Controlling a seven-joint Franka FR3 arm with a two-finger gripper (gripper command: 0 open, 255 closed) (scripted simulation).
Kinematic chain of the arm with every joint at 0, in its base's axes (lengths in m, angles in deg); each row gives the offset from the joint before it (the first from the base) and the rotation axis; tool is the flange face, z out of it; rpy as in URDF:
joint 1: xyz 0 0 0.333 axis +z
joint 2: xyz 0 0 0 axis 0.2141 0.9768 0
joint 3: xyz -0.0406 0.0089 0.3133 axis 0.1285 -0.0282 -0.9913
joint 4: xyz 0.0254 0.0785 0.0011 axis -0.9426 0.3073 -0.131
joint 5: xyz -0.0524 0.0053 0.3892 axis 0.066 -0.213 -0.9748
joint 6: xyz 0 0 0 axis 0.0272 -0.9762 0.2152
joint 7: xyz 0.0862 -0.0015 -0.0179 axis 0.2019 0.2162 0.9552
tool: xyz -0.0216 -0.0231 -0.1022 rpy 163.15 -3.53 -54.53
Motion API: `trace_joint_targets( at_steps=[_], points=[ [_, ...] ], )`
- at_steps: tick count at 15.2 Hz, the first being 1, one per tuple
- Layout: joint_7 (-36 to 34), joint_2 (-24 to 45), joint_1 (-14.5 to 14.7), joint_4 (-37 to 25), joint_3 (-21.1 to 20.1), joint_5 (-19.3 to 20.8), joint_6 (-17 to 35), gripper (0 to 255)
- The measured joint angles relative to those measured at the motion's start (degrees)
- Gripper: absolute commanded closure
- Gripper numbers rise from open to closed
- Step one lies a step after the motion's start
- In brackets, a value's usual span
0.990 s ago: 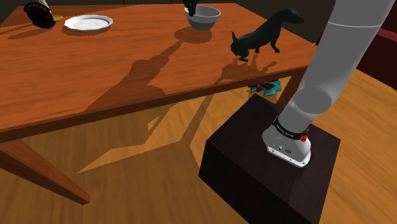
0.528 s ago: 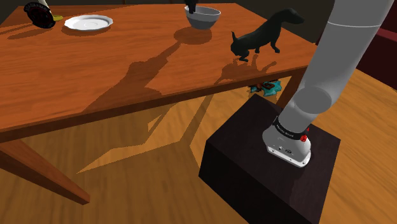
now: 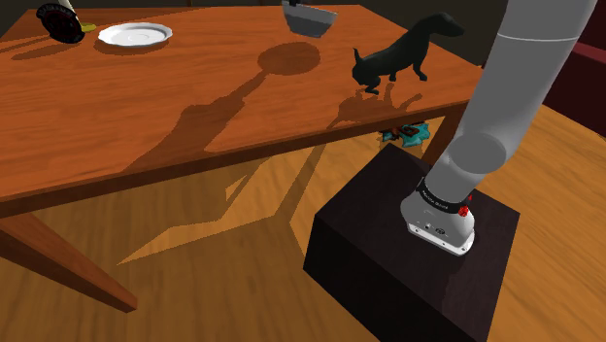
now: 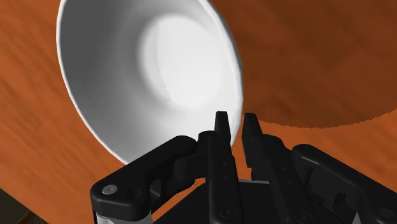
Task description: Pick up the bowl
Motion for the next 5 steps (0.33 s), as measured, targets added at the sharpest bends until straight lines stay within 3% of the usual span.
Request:
trace_joint_targets(
  at_steps=[5],
  points=[
    [0.6, 1.3, 0.2, -5.4, 0.0, 0.0, -4.0, 255]
  ],
)
